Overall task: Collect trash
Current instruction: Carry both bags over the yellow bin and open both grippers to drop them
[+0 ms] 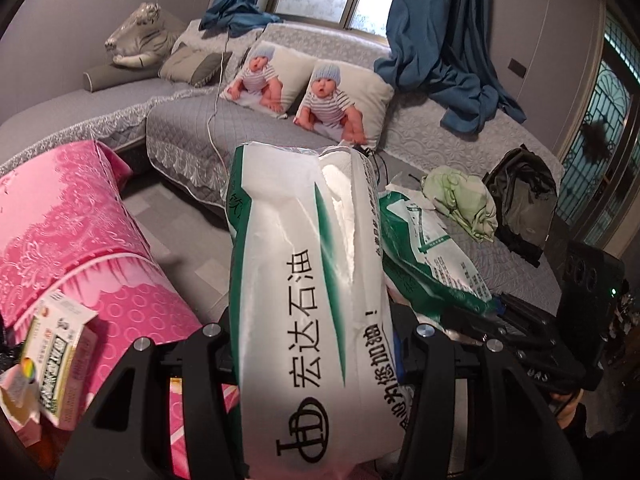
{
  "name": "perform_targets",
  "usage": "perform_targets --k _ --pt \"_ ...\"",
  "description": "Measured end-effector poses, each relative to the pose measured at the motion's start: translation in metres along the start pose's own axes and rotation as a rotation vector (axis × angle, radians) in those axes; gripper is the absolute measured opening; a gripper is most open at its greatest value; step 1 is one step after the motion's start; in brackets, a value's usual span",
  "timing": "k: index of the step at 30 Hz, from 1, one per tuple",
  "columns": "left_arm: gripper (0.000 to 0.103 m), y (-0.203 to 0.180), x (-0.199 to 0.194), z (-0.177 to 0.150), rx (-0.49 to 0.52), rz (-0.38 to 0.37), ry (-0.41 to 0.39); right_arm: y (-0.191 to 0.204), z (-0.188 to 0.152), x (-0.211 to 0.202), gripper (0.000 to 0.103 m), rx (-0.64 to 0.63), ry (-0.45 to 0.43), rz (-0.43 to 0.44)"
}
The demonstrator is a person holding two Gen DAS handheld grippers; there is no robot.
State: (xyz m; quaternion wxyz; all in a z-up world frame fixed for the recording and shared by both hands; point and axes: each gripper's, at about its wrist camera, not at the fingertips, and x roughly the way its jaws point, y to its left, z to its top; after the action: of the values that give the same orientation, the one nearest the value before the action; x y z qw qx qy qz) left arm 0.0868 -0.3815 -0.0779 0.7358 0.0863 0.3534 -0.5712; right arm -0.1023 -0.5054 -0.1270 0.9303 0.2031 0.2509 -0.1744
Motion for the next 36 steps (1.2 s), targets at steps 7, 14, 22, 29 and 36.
perform_targets --k 7,14,22,29,36 --pt "0.048 -0.006 0.027 -0.001 -0.015 0.018 0.037 -0.012 -0.013 0.013 0.05 0.03 0.055 -0.024" --pt "0.048 -0.004 0.037 0.001 -0.039 0.022 0.051 -0.013 -0.012 0.017 0.051 0.037 0.064 -0.02" --pt "0.074 0.006 0.031 0.003 -0.108 0.052 0.018 -0.021 -0.007 0.007 0.077 0.059 0.019 -0.079" --pt "0.084 0.021 0.008 0.004 -0.181 0.062 -0.049 -0.027 0.001 -0.015 0.084 0.078 -0.047 -0.09" --pt "0.084 0.022 -0.034 0.001 -0.177 0.101 -0.12 -0.008 0.006 -0.022 0.085 0.054 -0.075 -0.06"
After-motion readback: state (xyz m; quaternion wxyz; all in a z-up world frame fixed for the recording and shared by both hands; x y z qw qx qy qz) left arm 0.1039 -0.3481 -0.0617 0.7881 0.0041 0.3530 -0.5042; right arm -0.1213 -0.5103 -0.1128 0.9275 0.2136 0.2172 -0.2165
